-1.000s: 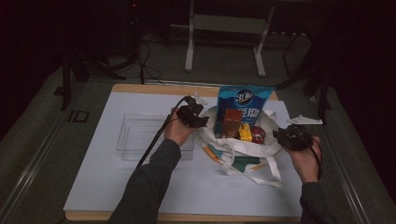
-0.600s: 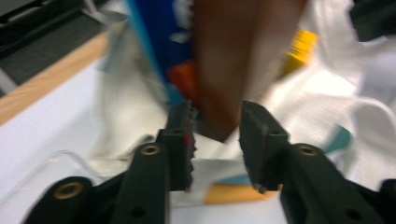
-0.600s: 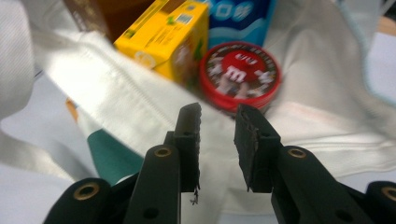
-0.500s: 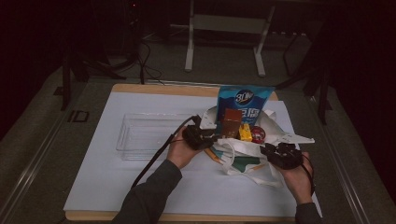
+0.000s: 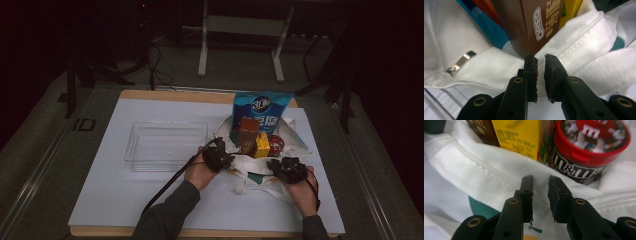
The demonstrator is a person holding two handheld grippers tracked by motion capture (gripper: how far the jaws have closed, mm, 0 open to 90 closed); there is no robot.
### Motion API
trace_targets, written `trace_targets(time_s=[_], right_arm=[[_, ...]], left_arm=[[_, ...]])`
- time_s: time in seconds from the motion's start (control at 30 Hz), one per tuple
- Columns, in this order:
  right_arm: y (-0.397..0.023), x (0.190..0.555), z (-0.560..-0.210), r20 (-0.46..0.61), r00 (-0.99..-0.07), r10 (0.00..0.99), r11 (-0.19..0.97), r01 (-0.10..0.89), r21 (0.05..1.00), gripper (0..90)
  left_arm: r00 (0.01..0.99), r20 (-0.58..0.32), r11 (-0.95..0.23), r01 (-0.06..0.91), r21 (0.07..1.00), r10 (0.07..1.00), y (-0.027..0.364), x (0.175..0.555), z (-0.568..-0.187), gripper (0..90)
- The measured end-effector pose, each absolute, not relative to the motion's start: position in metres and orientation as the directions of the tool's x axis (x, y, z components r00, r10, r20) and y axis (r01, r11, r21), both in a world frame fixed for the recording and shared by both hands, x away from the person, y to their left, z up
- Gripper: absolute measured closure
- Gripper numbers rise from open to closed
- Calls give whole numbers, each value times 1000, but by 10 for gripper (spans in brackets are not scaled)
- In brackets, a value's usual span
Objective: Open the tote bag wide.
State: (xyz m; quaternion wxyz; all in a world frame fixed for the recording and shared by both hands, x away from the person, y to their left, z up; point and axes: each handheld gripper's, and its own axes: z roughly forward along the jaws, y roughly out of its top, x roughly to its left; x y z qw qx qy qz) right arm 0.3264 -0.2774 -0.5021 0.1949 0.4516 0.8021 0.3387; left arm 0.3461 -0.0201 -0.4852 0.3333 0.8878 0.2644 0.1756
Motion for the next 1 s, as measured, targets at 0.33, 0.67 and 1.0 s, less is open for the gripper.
trace_targets(time_s=[0.33,0.67,1.0], right_arm=[[-272,329,-517,-28,-508,861,384,613,690,714],[-269,323,-523,-71,-490,869,386,580,718,690],[-273,318,-529,-53,-477,877,347,553,757,681]], left_arm=[[797,101,-610,367,702,596,-18,348,-491,800],[802,45,-570,383,727,596,-10,349,-482,737],[798,89,-571,343,746,595,-2,356,-455,745]])
